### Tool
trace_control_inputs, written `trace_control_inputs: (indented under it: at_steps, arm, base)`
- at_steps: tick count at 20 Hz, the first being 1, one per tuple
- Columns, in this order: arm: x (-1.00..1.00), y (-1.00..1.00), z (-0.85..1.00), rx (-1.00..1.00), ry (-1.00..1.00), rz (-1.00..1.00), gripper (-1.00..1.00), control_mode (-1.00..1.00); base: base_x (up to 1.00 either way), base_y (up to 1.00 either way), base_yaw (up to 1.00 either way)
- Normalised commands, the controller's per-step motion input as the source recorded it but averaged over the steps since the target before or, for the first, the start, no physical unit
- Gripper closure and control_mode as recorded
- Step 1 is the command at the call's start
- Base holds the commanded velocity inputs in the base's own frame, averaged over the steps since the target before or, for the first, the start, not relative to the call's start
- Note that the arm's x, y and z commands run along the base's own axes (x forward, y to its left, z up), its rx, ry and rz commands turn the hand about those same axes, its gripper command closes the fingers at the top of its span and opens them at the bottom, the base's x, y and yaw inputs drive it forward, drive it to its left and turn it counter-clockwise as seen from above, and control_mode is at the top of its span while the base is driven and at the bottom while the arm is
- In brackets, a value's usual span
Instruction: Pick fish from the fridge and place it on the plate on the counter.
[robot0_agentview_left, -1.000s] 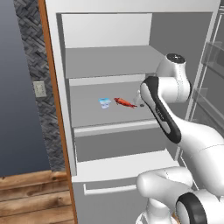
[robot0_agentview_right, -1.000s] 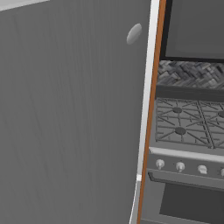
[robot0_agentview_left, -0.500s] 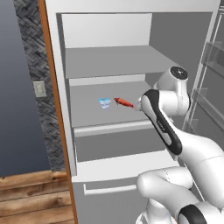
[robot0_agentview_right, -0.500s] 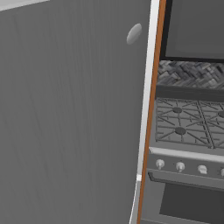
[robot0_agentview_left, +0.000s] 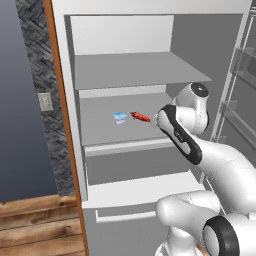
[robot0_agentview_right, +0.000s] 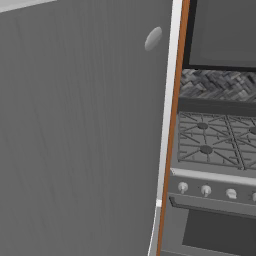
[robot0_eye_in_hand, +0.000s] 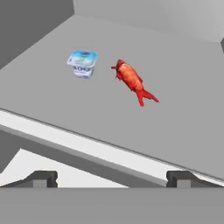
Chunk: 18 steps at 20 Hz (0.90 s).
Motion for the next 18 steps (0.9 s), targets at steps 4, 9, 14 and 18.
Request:
trace_control_inputs:
  at_steps: [4,9,14,18]
  arm:
    - [0.61,0.0,-0.14,0.0,0.02,0.05,-1.0,-1.0]
    - [0.64,0.0,-0.21,0.0,0.0,0.02,-1.0,-1.0]
    - [0.53,0.0,-0.24,0.0,0.0,0.02,-1.0,-1.0]
    - [0.4,0.0,-0.26,0.0,0.0,0.03,-1.0,-1.0]
  base:
    - [0.0,0.0,0.0]
    - [0.0,0.0,0.0]
    - [0.0,0.0,0.0]
    - [0.0,0.0,0.0]
